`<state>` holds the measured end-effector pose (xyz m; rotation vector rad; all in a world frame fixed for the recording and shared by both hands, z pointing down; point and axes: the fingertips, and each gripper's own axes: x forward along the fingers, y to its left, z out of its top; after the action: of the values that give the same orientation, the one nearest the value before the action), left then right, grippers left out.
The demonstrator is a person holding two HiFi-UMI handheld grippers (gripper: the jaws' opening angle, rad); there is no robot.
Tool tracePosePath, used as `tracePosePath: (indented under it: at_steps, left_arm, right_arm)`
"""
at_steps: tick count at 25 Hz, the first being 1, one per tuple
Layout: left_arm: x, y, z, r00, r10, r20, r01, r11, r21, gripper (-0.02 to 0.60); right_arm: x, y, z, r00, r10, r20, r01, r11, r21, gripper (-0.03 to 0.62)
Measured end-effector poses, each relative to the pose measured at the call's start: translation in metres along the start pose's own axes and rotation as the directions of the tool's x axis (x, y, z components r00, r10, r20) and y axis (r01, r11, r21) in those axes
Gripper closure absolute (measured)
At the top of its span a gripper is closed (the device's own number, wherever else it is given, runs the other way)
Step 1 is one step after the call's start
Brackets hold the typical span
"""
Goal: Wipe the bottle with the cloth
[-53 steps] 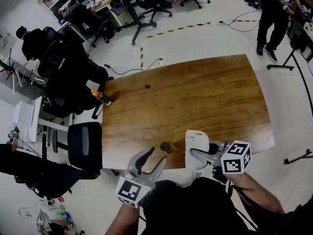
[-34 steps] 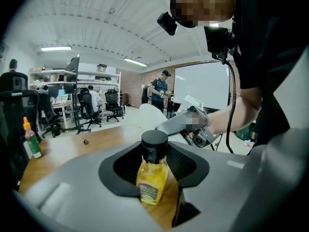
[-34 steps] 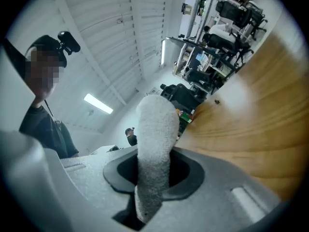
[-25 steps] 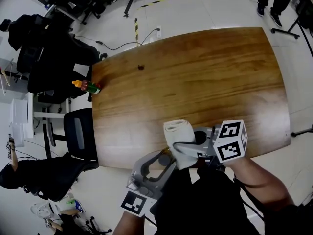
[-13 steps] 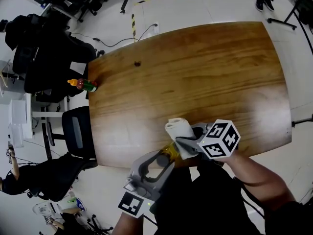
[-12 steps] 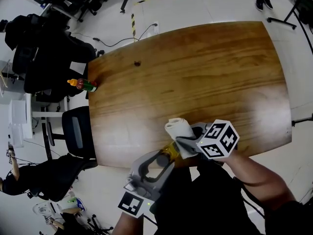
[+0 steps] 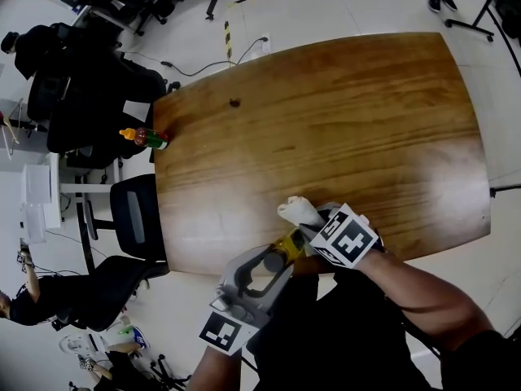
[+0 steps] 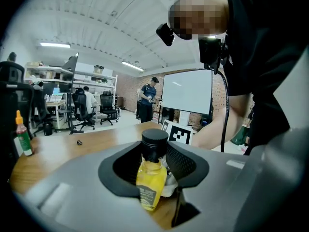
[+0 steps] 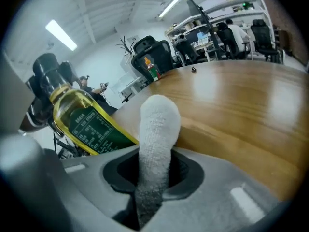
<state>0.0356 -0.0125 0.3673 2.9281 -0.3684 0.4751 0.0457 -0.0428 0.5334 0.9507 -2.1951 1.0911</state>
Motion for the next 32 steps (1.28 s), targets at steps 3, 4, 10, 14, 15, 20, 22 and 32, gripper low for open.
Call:
tracePosePath:
  at_steps: [3, 4, 10, 14, 15, 20, 22, 32]
  left_arm:
    - [-0.003, 0.005, -0.004, 1.0, -0.005, 0.017, 0.005, 1.0, -0.001, 0.414]
    - [-0.004, 0.007, -0.006, 1.0, -0.009, 0.021, 0.009, 1.0, 0.003, 0.414]
    - [-0.004, 0.02, -0.008, 0.998, -0.016, 0.061, 0.015, 1.0, 0.016, 0.414]
    - [-0.001, 0.023, -0.004, 0.997, -0.029, 0.071, 0.029, 1.0, 0.001, 0.414]
    - [0.0, 0.023, -0.002, 0.997, -0.032, 0.074, 0.032, 1.0, 0.001, 0.414]
    - [0.003, 0.019, 0.0, 0.997, -0.059, 0.058, 0.058, 0.998, 0.017, 0.414]
    - [0.005, 0.017, 0.0, 0.996, -0.072, 0.053, 0.071, 0.997, 0.021, 0.414]
    - [0.008, 0.01, -0.002, 0.992, -0.113, 0.054, 0.111, 0.993, 0.028, 0.416]
  right_arm:
    - [0.006, 0.003, 0.004, 0.998, -0.052, -0.02, 0.051, 0.998, -0.049, 0.522]
    - [0.006, 0.002, 0.005, 0.998, -0.067, -0.005, 0.066, 0.997, -0.05, 0.522]
    - [-0.048, -0.006, 0.021, 0.889, -0.164, 0.428, 0.071, 0.972, 0.225, 0.52]
    - [-0.106, 0.014, 0.01, 0.613, -0.281, 0.739, -0.074, 0.91, 0.407, 0.52]
    - [-0.112, 0.024, 0.005, 0.56, -0.289, 0.776, -0.097, 0.908, 0.409, 0.52]
    - [-0.103, 0.076, -0.005, 0.387, -0.309, 0.869, -0.141, 0.911, 0.387, 0.52]
    - [-0.098, 0.089, 0.002, 0.336, -0.316, 0.887, -0.137, 0.916, 0.378, 0.52]
    - [-0.083, 0.09, 0.014, 0.261, -0.341, 0.903, -0.138, 0.913, 0.385, 0.52]
